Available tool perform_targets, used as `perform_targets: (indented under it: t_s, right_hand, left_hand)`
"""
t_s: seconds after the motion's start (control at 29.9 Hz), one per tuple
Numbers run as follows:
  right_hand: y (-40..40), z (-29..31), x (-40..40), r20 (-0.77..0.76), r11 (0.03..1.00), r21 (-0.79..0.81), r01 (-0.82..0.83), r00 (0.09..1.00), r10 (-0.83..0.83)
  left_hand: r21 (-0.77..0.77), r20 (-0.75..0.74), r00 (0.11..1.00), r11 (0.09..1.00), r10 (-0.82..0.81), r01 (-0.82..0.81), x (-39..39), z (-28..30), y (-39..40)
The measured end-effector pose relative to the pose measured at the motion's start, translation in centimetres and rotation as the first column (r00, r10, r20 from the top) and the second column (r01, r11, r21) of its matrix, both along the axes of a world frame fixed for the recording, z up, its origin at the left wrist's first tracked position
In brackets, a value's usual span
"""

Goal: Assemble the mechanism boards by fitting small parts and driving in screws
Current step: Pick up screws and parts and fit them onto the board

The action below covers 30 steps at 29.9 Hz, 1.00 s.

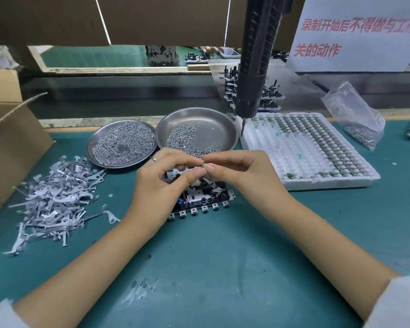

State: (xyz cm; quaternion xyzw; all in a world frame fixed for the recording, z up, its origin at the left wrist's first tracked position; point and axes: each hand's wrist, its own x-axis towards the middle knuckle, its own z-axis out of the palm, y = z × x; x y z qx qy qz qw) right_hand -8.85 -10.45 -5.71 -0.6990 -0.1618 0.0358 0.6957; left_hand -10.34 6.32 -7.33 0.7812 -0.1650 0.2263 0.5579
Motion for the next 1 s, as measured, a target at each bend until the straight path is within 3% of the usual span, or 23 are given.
perform_targets:
  t_s: [0.2, 0.33, 0.43, 0.53, 0.73, 1.0]
  right_hand:
    - [-0.2, 0.2, -0.2, 0.067, 0.997, -0.063, -0.047, 0.996, 0.051]
    - [-0.3, 0.3, -0.3, 0.155, 0.992, -0.125, -0.011, 0.987, 0.031]
    - [-0.5, 0.2, -0.6, 0.220, 0.988, -0.152, 0.013, 0.975, 0.021]
    - [-0.4, -0.3, -0.8, 0.336, 0.963, -0.262, 0.054, 0.941, 0.039]
    - [0.2, -1.5, -1.0, 0.522, 0.889, -0.447, 0.098, 0.835, 0.170]
    - [0.3, -1.9, -0.7, 0.594, 0.835, -0.537, 0.120, 0.757, 0.273]
  left_hand:
    - [0.041, 0.018, 0.998, 0.998, 0.056, -0.056, -0.1, 0.1, 0.3]
    - [0.096, 0.011, 1.000, 0.995, 0.004, -0.005, 0.0, 0.6, 0.6]
    - [0.136, -0.073, 0.996, 0.989, -0.047, 0.057, -0.1, 1.2, 1.0]
    - [0.200, -0.105, 0.990, 0.974, -0.089, 0.109, 0.0, 1.8, 1.7]
    - [-0.024, -0.168, 0.986, 1.000, -0.024, 0.020, -0.9, 1.1, 3.2]
    - [0.003, -0.159, 0.982, 0.995, 0.098, -0.099, -1.7, 0.5, 2.7]
